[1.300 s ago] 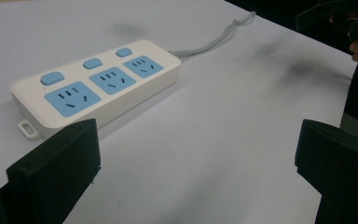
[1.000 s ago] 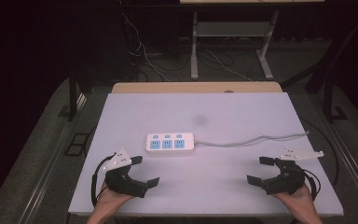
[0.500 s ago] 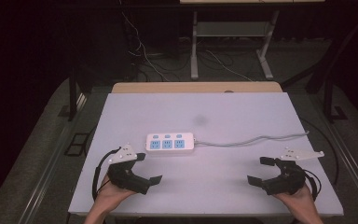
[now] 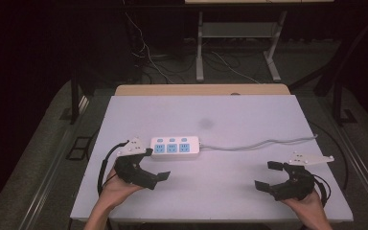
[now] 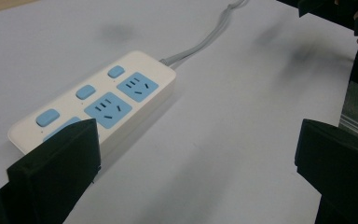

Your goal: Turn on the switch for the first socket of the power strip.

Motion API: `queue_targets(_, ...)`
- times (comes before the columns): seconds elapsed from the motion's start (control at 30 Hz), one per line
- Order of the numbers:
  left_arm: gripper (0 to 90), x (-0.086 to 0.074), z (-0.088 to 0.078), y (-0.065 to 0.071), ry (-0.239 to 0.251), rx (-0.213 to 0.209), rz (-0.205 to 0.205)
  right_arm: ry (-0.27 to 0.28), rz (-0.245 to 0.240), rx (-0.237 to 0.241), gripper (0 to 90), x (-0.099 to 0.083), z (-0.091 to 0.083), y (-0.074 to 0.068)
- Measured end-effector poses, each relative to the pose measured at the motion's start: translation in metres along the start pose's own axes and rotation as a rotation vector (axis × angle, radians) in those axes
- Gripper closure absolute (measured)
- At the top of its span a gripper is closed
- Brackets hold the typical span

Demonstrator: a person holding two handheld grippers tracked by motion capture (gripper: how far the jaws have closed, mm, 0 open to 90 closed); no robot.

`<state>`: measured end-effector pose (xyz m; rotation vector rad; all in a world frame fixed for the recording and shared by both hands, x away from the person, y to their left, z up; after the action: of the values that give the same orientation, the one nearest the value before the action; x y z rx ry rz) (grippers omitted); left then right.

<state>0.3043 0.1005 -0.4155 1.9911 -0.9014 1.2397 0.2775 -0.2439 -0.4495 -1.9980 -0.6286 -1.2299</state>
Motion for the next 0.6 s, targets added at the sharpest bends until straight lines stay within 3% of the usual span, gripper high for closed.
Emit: queue_targets(0.6, 0.0, 0.02, 0.014, -0.014, -0.043, -0.002, 0.023, 0.0, -0.003, -0.006, 0.2, -0.001, -0.002, 0.001)
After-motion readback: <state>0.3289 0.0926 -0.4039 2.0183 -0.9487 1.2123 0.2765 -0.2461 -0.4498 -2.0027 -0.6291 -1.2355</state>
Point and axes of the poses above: each handheld gripper's, and its own axes: z roughly forward along the jaws, x roughly out of its top, y roughly to its right, the point moved 8 cm from there along z, roughly forward along the jaws, and after that the axes turned 13 degrees about y, right-handed, at the moved point
